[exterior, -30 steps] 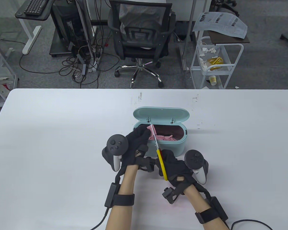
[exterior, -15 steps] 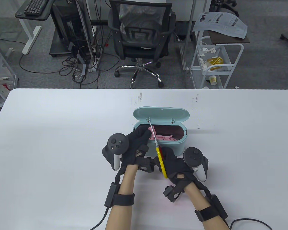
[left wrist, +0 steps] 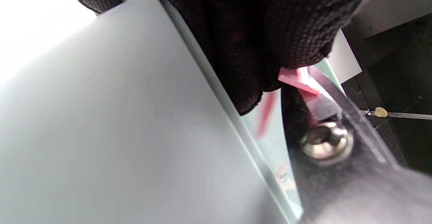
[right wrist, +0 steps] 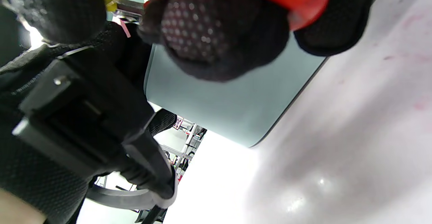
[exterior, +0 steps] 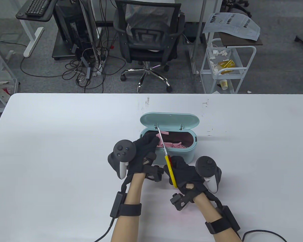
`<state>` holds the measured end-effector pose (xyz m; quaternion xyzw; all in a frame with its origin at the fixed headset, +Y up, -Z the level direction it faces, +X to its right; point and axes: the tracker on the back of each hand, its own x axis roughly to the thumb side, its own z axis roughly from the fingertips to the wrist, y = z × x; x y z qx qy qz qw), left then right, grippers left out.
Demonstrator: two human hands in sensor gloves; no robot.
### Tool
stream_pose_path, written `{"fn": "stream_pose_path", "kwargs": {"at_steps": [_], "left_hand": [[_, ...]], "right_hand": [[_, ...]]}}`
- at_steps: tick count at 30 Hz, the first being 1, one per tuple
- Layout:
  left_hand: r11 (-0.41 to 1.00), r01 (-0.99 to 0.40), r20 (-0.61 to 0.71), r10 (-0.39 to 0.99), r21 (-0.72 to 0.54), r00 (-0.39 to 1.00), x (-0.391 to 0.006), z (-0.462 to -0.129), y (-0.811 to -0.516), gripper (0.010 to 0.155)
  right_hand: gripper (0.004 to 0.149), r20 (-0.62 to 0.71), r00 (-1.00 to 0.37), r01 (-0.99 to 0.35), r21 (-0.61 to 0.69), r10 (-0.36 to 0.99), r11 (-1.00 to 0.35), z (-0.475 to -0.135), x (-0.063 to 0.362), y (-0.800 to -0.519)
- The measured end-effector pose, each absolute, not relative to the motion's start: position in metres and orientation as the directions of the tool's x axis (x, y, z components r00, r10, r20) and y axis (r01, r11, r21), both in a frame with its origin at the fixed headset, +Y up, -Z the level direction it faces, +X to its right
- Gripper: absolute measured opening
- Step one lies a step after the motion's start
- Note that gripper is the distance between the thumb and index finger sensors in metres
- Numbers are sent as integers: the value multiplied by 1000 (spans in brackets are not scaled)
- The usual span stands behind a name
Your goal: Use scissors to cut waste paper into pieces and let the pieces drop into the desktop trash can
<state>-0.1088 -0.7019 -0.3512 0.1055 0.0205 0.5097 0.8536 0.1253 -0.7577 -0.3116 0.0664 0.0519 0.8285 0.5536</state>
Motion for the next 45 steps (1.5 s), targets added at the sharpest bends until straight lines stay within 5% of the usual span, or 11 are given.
{"fn": "stream_pose_path", "kwargs": {"at_steps": [5, 10, 22, 34, 45], "left_hand": [[353, -920, 61, 928, 172, 368, -114, -353, -707, 35], [318, -935, 52, 943, 156, 329, -117, -353, -708, 35], [341, -928, 57, 934, 148, 352, -117, -354, -707, 34], [345, -927, 55, 933, 147, 356, -117, -355, -707, 36], [328, -935, 64, 939, 134, 339, -116, -354, -708, 38]], "right_hand": [[82, 47, -328, -919, 215, 943, -330, -310, 127, -762], [90, 94, -483, -824, 287, 870, -489, -306, 124, -762], [83, 188, -663, -708, 155, 725, -689, -304, 130, -755], [79, 227, -678, -711, 41, 699, -702, -306, 130, -751], [75, 154, -531, -824, 134, 833, -550, -308, 130, -757]]}}
